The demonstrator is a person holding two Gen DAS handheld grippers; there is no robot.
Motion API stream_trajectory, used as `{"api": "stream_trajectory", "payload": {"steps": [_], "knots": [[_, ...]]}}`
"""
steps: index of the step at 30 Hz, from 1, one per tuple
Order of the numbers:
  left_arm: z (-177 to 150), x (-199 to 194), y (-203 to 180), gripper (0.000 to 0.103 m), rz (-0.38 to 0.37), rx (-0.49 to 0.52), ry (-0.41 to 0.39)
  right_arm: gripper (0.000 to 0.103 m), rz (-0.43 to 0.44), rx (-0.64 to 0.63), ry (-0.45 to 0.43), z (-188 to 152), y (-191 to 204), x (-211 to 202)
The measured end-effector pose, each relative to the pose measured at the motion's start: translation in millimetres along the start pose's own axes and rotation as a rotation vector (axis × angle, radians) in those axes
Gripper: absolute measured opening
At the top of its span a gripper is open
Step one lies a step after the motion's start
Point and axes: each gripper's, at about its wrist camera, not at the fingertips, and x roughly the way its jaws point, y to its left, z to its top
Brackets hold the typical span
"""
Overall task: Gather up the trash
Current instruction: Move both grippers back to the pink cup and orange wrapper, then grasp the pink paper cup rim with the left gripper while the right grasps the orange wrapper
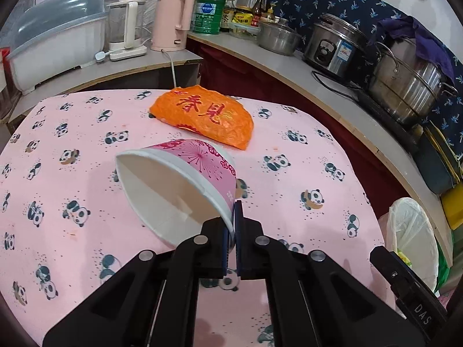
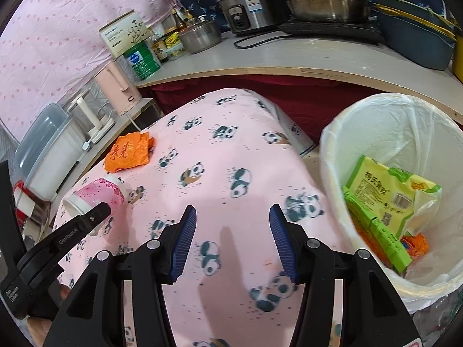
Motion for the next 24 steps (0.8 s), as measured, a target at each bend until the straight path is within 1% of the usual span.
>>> {"api": "stream_trajectory", "payload": {"steps": [4, 11, 16, 21, 23, 24], "knots": [[5.9, -8.3, 27.1, 0.003, 0.025, -0.026, -0.022, 0.051, 0.017, -0.037, 0.013, -0.1, 23.3, 8.9], [22.4, -12.9, 65.7, 0.003, 0.065, -0.047, -0.045, 0.051, 0.093, -0.099, 0.046, 12.7, 75.6, 34.9], [34.5, -10.5, 85.6, 0.003, 0.081, -0.049, -0.059, 0.051, 0.118, -0.140, 0.073, 24.9, 108.7, 64.3], [44.8, 0.4, 99.4, 0.003, 0.087, -0.049, -0.059, 0.051, 0.118, -0.162, 0.087, 42.0, 134.6, 99.7], [47.1, 6.2, 104.2, 0.003, 0.088, -0.051, -0.055, 0.055, 0.120, -0.163, 0.098, 50.2, 142.2, 115.5], [48.0, 8.5, 106.2, 0.003, 0.088, -0.052, -0.054, 0.060, 0.120, -0.160, 0.104, 53.5, 145.2, 122.7]]}}
